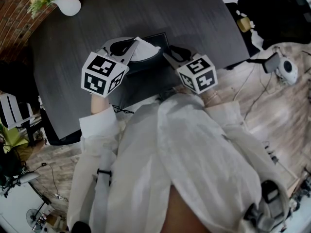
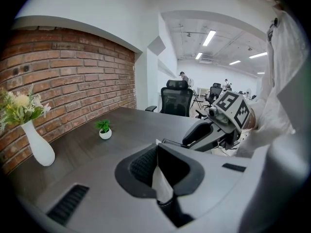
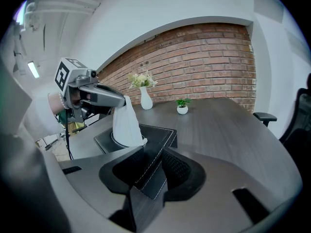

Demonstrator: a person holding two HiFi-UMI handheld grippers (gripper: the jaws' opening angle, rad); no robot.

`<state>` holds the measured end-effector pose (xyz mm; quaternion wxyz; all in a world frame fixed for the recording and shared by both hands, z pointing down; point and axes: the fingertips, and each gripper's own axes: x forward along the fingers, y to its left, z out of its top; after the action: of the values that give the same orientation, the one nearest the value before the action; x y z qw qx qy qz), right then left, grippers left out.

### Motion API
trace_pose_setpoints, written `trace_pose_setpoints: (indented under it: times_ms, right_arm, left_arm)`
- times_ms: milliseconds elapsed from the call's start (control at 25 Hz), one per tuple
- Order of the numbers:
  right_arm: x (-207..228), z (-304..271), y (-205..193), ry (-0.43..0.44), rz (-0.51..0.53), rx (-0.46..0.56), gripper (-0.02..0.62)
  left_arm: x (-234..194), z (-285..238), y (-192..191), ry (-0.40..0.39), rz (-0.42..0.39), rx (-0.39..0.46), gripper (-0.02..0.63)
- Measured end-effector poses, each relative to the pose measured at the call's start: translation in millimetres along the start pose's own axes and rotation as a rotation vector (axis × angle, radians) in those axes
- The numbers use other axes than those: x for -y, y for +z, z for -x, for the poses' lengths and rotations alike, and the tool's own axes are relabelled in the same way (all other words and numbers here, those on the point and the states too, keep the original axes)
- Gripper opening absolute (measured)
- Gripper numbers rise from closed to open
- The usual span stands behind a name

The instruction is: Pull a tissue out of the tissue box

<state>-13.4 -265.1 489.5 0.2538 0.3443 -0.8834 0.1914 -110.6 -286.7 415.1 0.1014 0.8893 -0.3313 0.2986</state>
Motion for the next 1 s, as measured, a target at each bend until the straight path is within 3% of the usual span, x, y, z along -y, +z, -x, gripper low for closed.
trace_pose_setpoints:
  times_ms: [1000]
  right_arm:
    - [1.4,0.6,-0.8,-0.008,-0.004,-0.004,0.118]
  left_arm:
    - [-2.3,8.8,7.0,0.017,-0.008,0.022,0.005]
